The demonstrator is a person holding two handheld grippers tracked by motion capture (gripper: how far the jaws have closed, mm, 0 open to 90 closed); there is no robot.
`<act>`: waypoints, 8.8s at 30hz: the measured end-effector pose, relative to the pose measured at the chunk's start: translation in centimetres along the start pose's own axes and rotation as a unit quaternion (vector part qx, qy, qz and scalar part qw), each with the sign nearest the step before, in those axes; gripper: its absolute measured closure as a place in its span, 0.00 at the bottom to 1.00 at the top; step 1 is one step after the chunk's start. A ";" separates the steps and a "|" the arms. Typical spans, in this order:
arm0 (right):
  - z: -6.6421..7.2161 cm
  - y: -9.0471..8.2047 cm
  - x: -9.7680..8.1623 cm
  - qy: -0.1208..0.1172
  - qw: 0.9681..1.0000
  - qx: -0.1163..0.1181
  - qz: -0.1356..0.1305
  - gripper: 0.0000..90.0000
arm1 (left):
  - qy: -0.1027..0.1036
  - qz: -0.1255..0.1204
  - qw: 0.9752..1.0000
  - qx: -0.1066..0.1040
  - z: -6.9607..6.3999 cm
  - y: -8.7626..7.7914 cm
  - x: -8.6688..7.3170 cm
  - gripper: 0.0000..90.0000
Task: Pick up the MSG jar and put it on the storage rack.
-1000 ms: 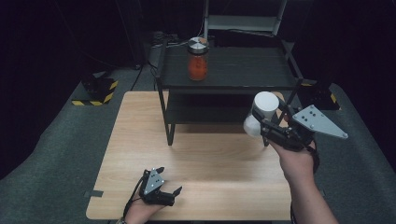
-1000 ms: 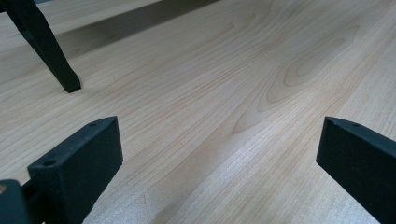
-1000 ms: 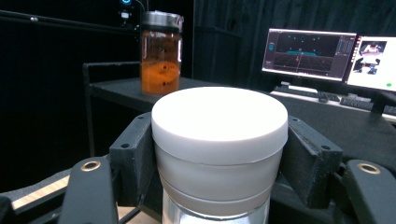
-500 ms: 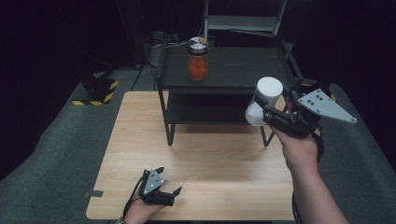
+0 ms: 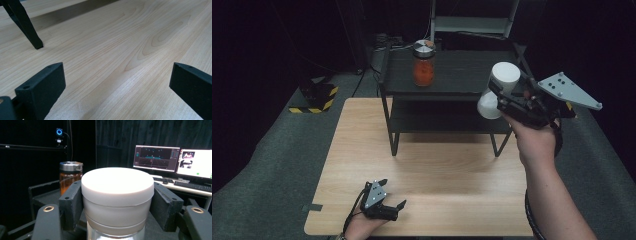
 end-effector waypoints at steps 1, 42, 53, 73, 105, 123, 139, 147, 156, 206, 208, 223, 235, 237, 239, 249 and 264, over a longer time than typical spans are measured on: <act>0.0 0.2 0.1 -0.001 1.000 0.000 0.000 0.37 | 0.001 0.000 1.000 0.000 0.0 0.0 0.0 0.01; -1.7 9.9 0.1 -0.001 0.999 -0.030 0.028 0.37 | -0.006 -0.006 1.000 -0.002 0.3 -0.3 -0.1 0.01; -2.0 10.6 -0.3 0.007 0.999 -0.034 0.038 0.37 | -0.008 -0.007 1.000 -0.001 0.3 -0.4 -0.2 0.01; -2.4 10.9 -0.8 0.017 0.999 -0.036 0.032 0.37 | -0.008 -0.009 1.000 -0.003 0.4 -0.4 -0.2 0.01; -1.3 9.3 -0.7 0.012 0.998 -0.038 0.040 0.00 | 0.000 -0.007 1.000 -0.005 0.2 -0.4 -0.1 0.01; -0.5 6.1 -2.1 0.003 0.999 -0.025 0.033 0.00 | 0.001 -0.006 1.000 -0.004 0.1 -0.4 -0.1 0.01; 0.8 2.4 -4.9 -0.012 0.999 -0.004 0.036 0.00 | 0.002 -0.007 1.000 -0.005 0.1 -0.4 -0.2 0.01; 1.7 0.8 -6.2 -0.017 0.999 0.003 0.036 0.00 | 0.001 -0.008 1.000 -0.006 0.1 -0.4 -0.2 0.01; 2.3 -1.4 -9.3 -0.026 0.998 0.008 0.056 0.00 | 0.006 -0.011 1.000 -0.006 0.1 -0.4 -0.2 0.01; 4.6 -12.0 -27.0 -0.037 0.981 0.000 0.192 0.00 | 0.019 -0.019 1.000 -0.007 -0.1 -0.3 -0.2 0.01; 4.6 -12.3 -27.5 -0.041 0.979 -0.003 0.200 0.00 | 0.020 -0.019 1.000 -0.007 -0.1 -0.3 -0.2 0.01; 4.9 -13.1 -28.3 -0.062 0.973 -0.002 0.223 0.00 | 0.032 -0.019 0.999 -0.011 -0.3 -0.3 -0.2 0.01; 5.0 -13.2 -28.3 -0.063 0.971 -0.006 0.230 0.00 | 0.039 -0.018 0.999 -0.012 -0.5 -0.3 -0.2 0.01; 5.0 -13.2 -28.3 -0.063 0.971 -0.005 0.230 0.00 | 0.038 -0.019 0.999 -0.012 -0.5 -0.3 -0.2 0.01; 5.0 -13.2 -28.3 -0.063 0.971 -0.006 0.231 0.00 | 0.038 -0.019 0.999 -0.012 -0.5 -0.3 -0.2 0.01; 5.1 -13.0 -28.3 -0.066 0.969 -0.005 0.236 0.00 | 0.037 -0.024 0.999 -0.010 -0.5 -0.4 -0.3 0.01; 5.1 -12.9 -28.3 -0.064 0.968 -0.007 0.242 0.00 | 0.043 -0.019 0.999 -0.010 -0.6 -0.4 -0.2 0.01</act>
Point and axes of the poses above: each handheld gripper's, and its own axes: y roughly forward along the jaws, x roughly out of its top, z roughly to its left, the point moved 10 cm from there along y, roughly forward along the jaws, and after that the axes turned 12 degrees about -z, right-handed, at the moved point
